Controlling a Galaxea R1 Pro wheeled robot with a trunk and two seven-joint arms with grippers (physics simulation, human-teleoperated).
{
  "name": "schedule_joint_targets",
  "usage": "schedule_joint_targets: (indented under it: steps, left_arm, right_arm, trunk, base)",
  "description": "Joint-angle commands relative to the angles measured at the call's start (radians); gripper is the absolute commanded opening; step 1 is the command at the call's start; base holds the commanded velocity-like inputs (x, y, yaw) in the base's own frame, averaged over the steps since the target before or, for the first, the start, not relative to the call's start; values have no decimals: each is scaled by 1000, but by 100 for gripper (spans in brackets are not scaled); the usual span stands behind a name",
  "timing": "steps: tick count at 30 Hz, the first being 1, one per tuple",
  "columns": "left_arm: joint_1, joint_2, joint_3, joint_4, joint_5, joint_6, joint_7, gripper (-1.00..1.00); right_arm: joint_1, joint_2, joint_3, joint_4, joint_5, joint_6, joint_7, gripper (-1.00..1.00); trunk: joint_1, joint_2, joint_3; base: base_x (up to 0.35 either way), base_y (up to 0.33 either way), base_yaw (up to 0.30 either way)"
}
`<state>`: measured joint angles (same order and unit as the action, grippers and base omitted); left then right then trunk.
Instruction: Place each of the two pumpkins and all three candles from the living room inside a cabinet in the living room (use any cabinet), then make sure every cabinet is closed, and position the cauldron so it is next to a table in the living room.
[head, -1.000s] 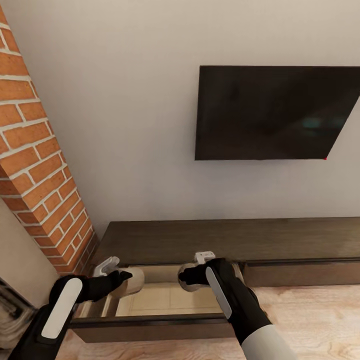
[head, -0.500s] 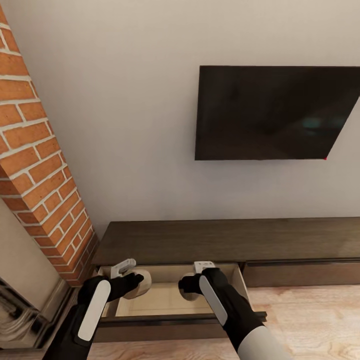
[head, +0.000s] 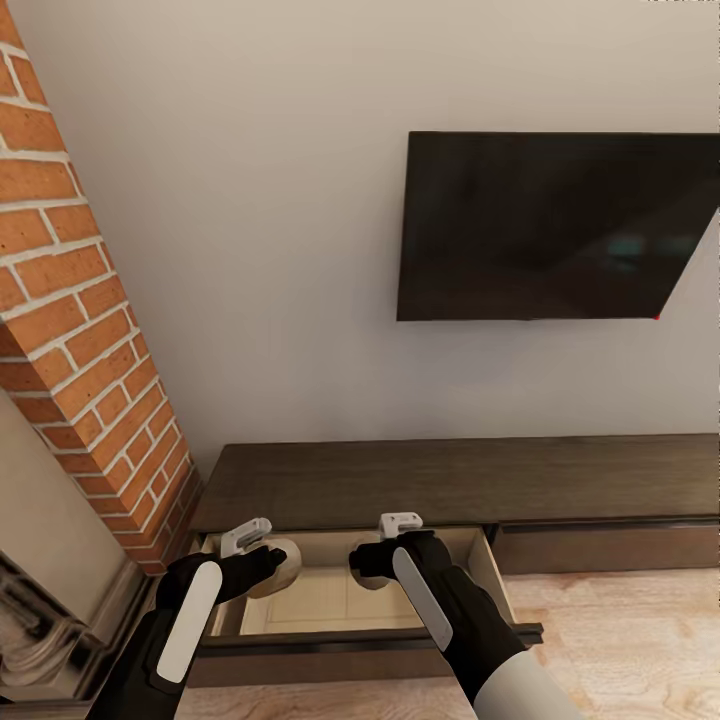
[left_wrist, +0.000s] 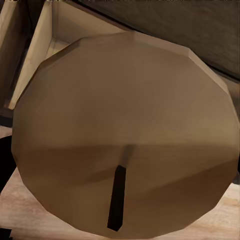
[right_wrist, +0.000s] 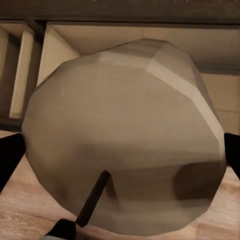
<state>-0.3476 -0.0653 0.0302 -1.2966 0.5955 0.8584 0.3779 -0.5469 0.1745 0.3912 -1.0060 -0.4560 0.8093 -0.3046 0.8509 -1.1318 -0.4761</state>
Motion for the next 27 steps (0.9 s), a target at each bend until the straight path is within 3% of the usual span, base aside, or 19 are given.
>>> schedule_joint_targets:
  steps: [1,9,27]
  left_arm:
    - [-1,0,2,-1,9,4,7,-100]
    - [-1,4,1,-1,9,4,7,-100]
    - [-1,5,2,-1,12,4,7,-100]
  right_arm:
    - [-1,0,1,-1,-11,2,-10,-100]
    - [-2,0,1,-2,-44,2,-10,-100]
    - [-2,0,3,-2,-47,3,-10,-100]
  trunk:
    - [0,-1,0]
    - [0,-1,6]
    - [0,-1,7]
  base:
    - [76,167,-131]
    - [42,81,-174]
    - [23,74,-9]
